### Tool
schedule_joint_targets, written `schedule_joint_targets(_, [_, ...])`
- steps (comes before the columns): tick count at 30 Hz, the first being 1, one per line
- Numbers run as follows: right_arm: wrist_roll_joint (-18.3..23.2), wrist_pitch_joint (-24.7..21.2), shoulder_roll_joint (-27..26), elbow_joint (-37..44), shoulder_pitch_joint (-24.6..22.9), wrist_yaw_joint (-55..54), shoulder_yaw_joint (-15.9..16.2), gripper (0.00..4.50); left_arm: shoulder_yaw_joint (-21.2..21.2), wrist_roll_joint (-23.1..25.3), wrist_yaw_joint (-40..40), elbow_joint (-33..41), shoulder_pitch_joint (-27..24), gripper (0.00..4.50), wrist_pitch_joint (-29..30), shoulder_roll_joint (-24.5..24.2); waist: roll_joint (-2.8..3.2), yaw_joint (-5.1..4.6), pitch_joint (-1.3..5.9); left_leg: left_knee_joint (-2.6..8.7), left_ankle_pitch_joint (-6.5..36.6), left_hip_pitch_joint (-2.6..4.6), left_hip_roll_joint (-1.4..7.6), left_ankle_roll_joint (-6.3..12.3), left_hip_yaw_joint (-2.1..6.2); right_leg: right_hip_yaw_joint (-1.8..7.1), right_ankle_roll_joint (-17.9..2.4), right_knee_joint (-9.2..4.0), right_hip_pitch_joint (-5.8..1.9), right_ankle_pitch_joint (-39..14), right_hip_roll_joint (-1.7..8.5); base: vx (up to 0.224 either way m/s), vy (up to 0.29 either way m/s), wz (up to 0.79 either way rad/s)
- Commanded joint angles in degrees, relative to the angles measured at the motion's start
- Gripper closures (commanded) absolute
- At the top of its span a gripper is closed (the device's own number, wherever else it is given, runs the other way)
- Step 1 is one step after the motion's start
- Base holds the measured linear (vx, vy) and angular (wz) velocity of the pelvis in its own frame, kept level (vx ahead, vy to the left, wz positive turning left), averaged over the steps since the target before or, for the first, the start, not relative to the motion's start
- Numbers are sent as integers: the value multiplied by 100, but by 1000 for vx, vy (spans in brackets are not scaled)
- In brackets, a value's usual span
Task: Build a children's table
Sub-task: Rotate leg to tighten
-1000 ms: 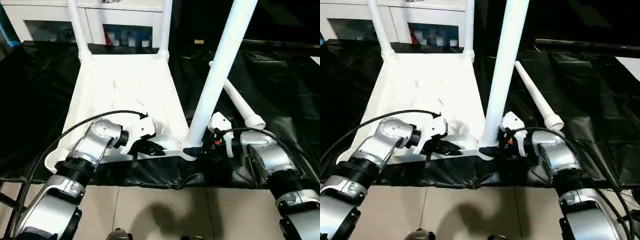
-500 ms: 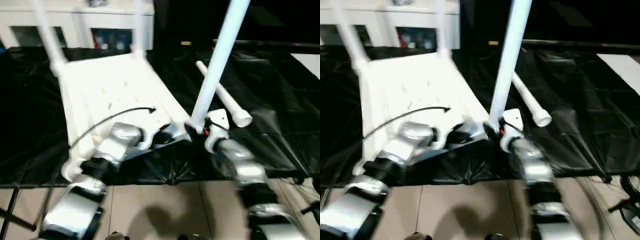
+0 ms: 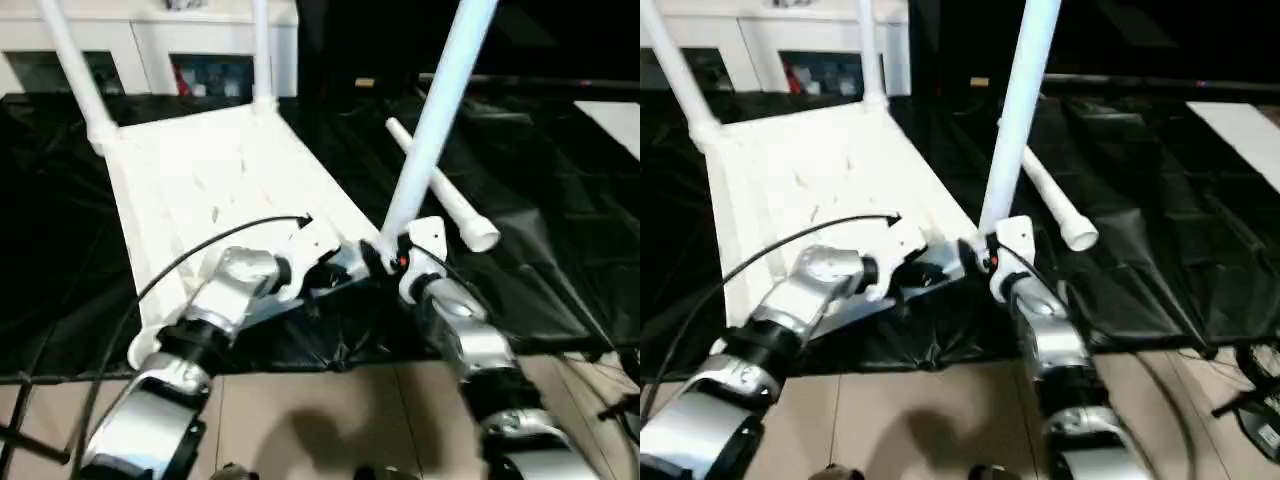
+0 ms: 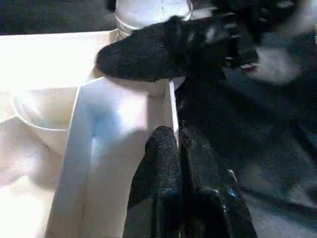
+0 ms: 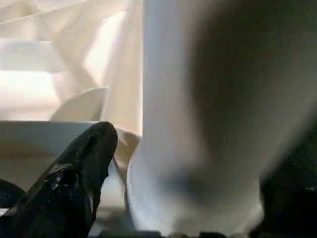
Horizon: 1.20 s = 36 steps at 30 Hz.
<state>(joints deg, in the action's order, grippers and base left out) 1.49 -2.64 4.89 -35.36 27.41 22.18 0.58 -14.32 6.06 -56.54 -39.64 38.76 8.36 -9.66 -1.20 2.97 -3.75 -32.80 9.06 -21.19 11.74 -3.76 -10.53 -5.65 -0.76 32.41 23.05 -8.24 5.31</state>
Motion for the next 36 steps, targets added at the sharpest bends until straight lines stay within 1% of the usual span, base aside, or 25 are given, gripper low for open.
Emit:
schedule_joint_targets(1, [-29, -117, 68, 260, -12, 313, 185, 49, -243, -92, -341, 117, 36, 450, -170, 88, -12, 13, 397, 387, 1822, 111, 150, 204, 20, 302, -1073, -378, -201, -1838, 319, 0, 0, 0])
schedule_joint_targets(2, [-1, -164, 267, 363, -38, 592, 173, 49, -266, -123, -589, 162, 27, 450, -213, -45, -34, 37, 395, 383, 1738, 97, 145, 250, 12, 313, -1060, -353, -218, -1826, 317, 0, 0, 0])
schedule_joint_targets(5, [115, -258, 711, 529, -39, 1548, 327, 49, -318, -194, -1054, 269, 23, 450, -271, -255, -21, 56, 414, 365, 1567, 88, 157, 298, -1, 326, -1084, -309, -235, -1695, 322, 19, -6, 2])
schedule_joint_targets(6, [158, -280, 856, 585, -37, 1950, 436, 49, -334, -225, -1190, 303, 18, 450, -282, -306, -19, 70, 412, 360, 1514, 95, 161, 330, -9, 326, -1132, -295, -238, -1573, 310, 0, 0, 0])
schedule_joint_targets(7, [179, -291, 926, 612, -39, 2142, 494, 49, -344, -238, -1247, 318, 14, 450, -289, -329, 20, 87, 422, 353, 1439, 100, 171, 342, -10, 329, -1203, -267, -244, -1391, 310, 0, 0, 0])
schedule_joint_targets(8, [190, -293, 1057, 618, -20, 2494, 615, 49, -380, -259, -1386, 356, -2, 450, -309, -379, 7, 88, 430, 346, 1379, 86, 169, 375, -15, 323, -1275, -243, -261, -1181, 293, 0, 0, 0])
schedule_joint_targets(9, [197, -297, 1140, 620, -8, 2714, 694, 49, -405, -272, -1478, 383, -14, 450, -322, -411, 16, 94, 436, 346, 1327, 81, 174, 377, -12, 325, -1300, -225, -272, -1096, 300, 0, 0, 0])
schedule_joint_targets(10, [216, -332, 1239, 636, 9, 2934, 790, 49, -430, -288, -1575, 414, -28, 450, -317, -444, 10, 102, 432, 345, 1331, 82, 178, 404, -18, 317, -1344, -223, -277, -1056, 295, 0, 0, 0])
schedule_joint_targets(12, [267, -424, 1369, 636, 54, 3294, 908, 49, -474, -299, -1716, 446, -46, 450, -360, -493, 20, 131, 432, 343, 1346, 94, 194, 398, -23, 316, -1370, -224, -279, -1106, 301, 0, 0, 0])
schedule_joint_targets(13, [297, -514, 1463, 576, 138, 3626, 982, 49, -532, -283, -1829, 469, -52, 450, -396, -539, -1, 146, 427, 339, 1409, 91, 191, 390, -30, 311, -1369, -230, -284, -1224, 295, 0, 0, 0])
schedule_joint_targets(15, [323, -588, 1564, 477, 257, 4050, 1072, 49, -600, -269, -1978, 476, -49, 450, -437, -587, 7, 168, 412, 346, 1517, 105, 196, 333, -32, 314, -1308, -255, -264, -1496, 303, 0, 0, 0])
schedule_joint_targets(16, [331, -601, 1599, 444, 298, 4208, 1109, 65, -619, -270, -2039, 470, -46, 450, -450, -601, 5, 190, 414, 345, 1566, 113, 200, 289, -31, 315, -1276, -269, -263, -1630, 313, 0, 0, 0])
schedule_joint_targets(17, [344, -646, 1622, 384, 359, 4366, 1144, 65, -641, -253, -2086, 442, -29, 450, -474, -613, -14, 204, 398, 347, 1612, 129, 200, 271, -35, 318, -1266, -283, -239, -1709, 309, 0, 0, 0])
schedule_joint_targets(18, [358, -682, 1648, 332, 412, 4516, 1171, 78, -658, -247, -2132, 412, -7, 450, -488, -618, -2, 216, 391, 351, 1658, 139, 202, 248, -33, 321, -1266, -291, -228, -1787, 315, 0, 0, 0])
schedule_joint_targets(19, [361, -692, 1654, 316, 427, 4555, 1176, 78, -662, -245, -2142, 400, 1, 450, -492, -617, -6, 216, 391, 352, 1653, 132, 203, 242, -32, 322, -1252, -291, -231, -1796, 316, 0, 0, 0])
schedule_joint_targets(20, [355, -677, 1663, 199, 505, 4707, 1204, 99, -672, -241, -2184, 321, 45, 450, -503, -607, 5, 221, 381, 359, 1656, 128, 206, 227, -26, 323, -1246, -290, -228, -1811, 318, 0, 0, 0])
schedule_joint_targets(22, [352, -639, 1663, 104, 556, 4788, 1228, 112, -682, -237, -2227, 257, 76, 450, -514, -602, 7, 217, 386, 362, 1633, 119, 205, 213, -19, 322, -1243, -285, -237, -1793, 318, 0, 0, 0])
schedule_joint_targets(24, [343, -590, 1631, 2, 608, 4796, 1256, 135, -728, -187, -2280, 174, 110, 450, -594, -632, 22, 219, 390, 358, 1628, 122, 195, 211, -20, 323, -1242, -283, -236, -1759, 316, 0, 0, 0])
schedule_joint_targets(25, [344, -583, 1624, -15, 618, 4803, 1262, 135, -740, -177, -2297, 155, 119, 450, -611, -639, 8, 215, 393, 362, 1577, 104, 196, 214, -14, 321, -1256, -272, -251, -1681, 316, 0, 0, 0])
schedule_joint_targets(29, [448, -637, 1537, 68, 566, 4753, 1193, 167, -662, -201, -2203, 111, 162, 450, -569, -626, 1, 221, 393, 361, 1556, 102, 196, 229, -16, 317, -1271, -266, -254, -1669, 319, 0, 0, 0])
schedule_joint_targets(30, [461, -624, 1465, 82, 515, 4592, 1112, 169, -593, -225, -2087, 113, 155, 450, -491, -595, 25, 224, 409, 359, 1564, 110, 198, 217, -13, 316, -1274, -263, -259, -1686, 322, 0, 0, 0])
schedule_joint_targets(32, [456, -589, 1322, 111, 414, 4192, 954, 173, -481, -241, -1830, 105, 142, 450, -336, -528, 20, 211, 395, 371, 1678, 117, 197, 151, -12, 315, -1230, -292, -242, -1875, 324, 0, 0, 0])
schedule_joint_targets(33, [441, -582, 1278, 116, 387, 4029, 908, 174, -456, -223, -1718, 85, 146, 450, -288, -503, -3, 200, 408, 370, 1692, 113, 193, 134, -7, 310, -1201, -293, -252, -1946, 324, 0, 0, 0])
schedule_joint_targets(35, [385, -522, 1111, 74, 332, 3428, 736, 175, -374, -188, -1437, 1, 171, 450, -213, -413, -9, 168, 395, 377, 1844, 142, 182, 42, 10, 309, -1083, -344, -211, -2322, 338, 0, 0, 0])
schedule_joint_targets(36, [353, -509, 948, 35, 279, 2888, 583, 175, -327, -144, -1169, -35, 193, 450, -117, -326, -33, 160, 403, 379, 1863, 135, 175, 28, 17, 300, -1034, -355, -227, -2428, 341, 0, 0, 0])
